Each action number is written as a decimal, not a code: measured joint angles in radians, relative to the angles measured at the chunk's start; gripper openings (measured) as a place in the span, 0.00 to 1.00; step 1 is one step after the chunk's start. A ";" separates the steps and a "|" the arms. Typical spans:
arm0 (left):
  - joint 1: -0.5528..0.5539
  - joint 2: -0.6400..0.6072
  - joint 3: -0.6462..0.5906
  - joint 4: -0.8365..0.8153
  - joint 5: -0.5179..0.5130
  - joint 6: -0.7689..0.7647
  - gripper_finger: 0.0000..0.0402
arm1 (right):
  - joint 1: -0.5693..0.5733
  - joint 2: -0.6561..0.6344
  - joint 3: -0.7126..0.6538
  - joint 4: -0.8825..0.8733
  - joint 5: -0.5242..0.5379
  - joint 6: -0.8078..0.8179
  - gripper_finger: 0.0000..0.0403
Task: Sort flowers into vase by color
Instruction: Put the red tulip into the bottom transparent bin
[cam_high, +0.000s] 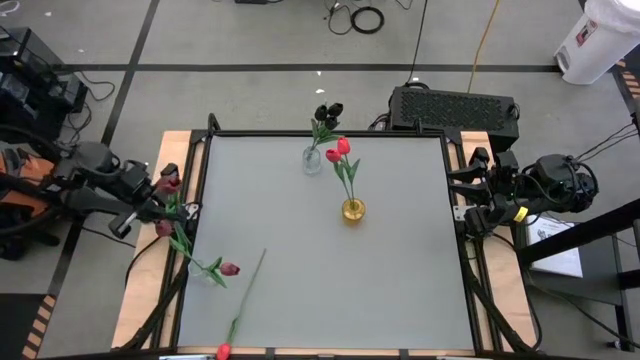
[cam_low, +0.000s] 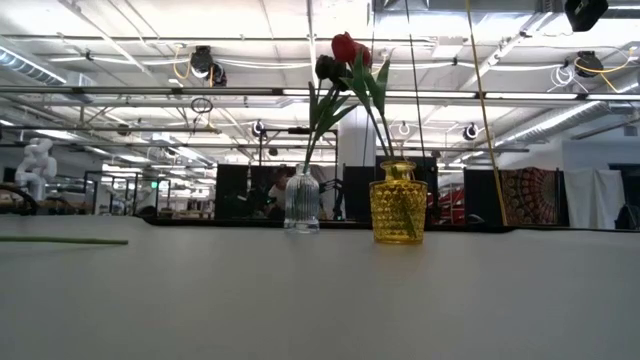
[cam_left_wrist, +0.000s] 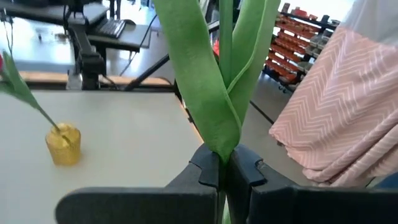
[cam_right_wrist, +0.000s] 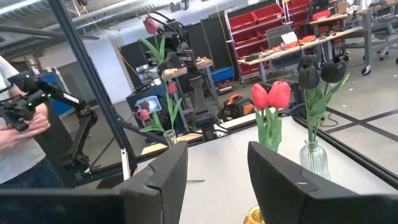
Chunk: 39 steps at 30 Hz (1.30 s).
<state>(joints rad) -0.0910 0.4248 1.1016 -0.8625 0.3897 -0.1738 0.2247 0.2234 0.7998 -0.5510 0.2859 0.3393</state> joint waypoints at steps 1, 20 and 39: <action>0.000 0.000 -0.007 0.002 0.000 -0.013 0.02 | 0.000 0.000 0.000 0.000 0.000 0.000 0.40; 0.000 0.000 -0.079 0.015 -0.002 -0.160 0.02 | 0.000 0.000 0.000 0.000 0.000 0.000 0.40; 0.000 0.000 -0.089 0.052 0.068 -0.117 0.02 | 0.000 0.000 0.000 0.000 0.000 0.000 0.40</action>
<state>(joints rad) -0.0910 0.4248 1.0127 -0.8103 0.4574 -0.2907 0.2248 0.2234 0.7998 -0.5510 0.2859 0.3395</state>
